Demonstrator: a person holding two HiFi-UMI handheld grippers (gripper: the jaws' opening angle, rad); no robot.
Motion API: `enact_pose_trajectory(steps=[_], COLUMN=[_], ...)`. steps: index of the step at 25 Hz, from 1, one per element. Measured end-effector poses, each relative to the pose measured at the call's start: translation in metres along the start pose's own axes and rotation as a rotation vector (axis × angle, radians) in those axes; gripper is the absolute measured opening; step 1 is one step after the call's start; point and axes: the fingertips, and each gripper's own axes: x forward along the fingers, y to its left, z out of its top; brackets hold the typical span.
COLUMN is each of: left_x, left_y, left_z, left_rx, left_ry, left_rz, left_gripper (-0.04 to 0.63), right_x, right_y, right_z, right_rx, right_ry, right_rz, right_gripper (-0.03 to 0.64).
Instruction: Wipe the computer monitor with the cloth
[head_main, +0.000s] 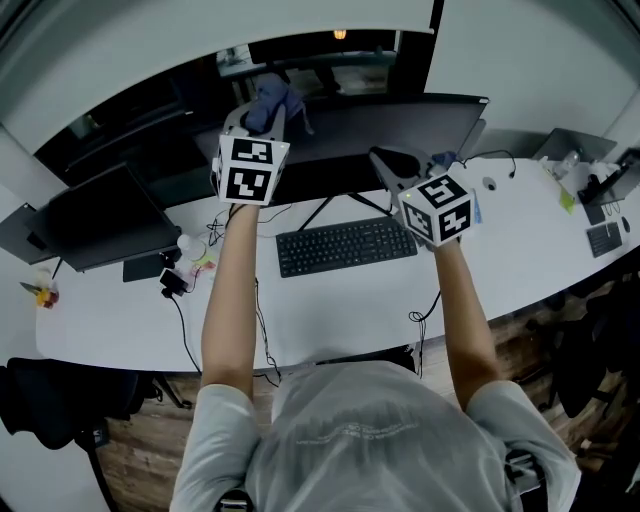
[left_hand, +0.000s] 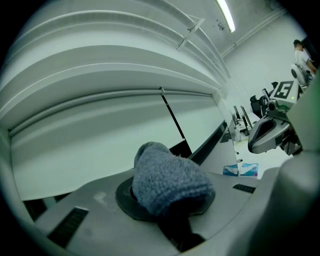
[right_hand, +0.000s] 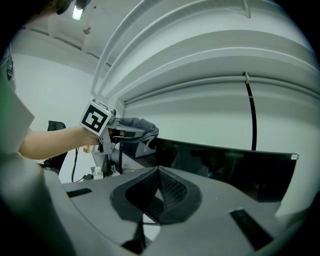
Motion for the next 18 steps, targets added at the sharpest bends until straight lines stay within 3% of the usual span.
enact_pose_trajectory(steps=[18], left_x=[-0.066], left_y=[0.118], left_z=[-0.061], left_rx=[-0.027], left_ry=[0.017], left_rz=[0.068], left_gripper=[0.051], right_x=[0.082], right_y=[0.081], right_z=[0.032], right_rx=[-0.013], right_ry=[-0.009], right_rz=[0.036], right_gripper=[0.002])
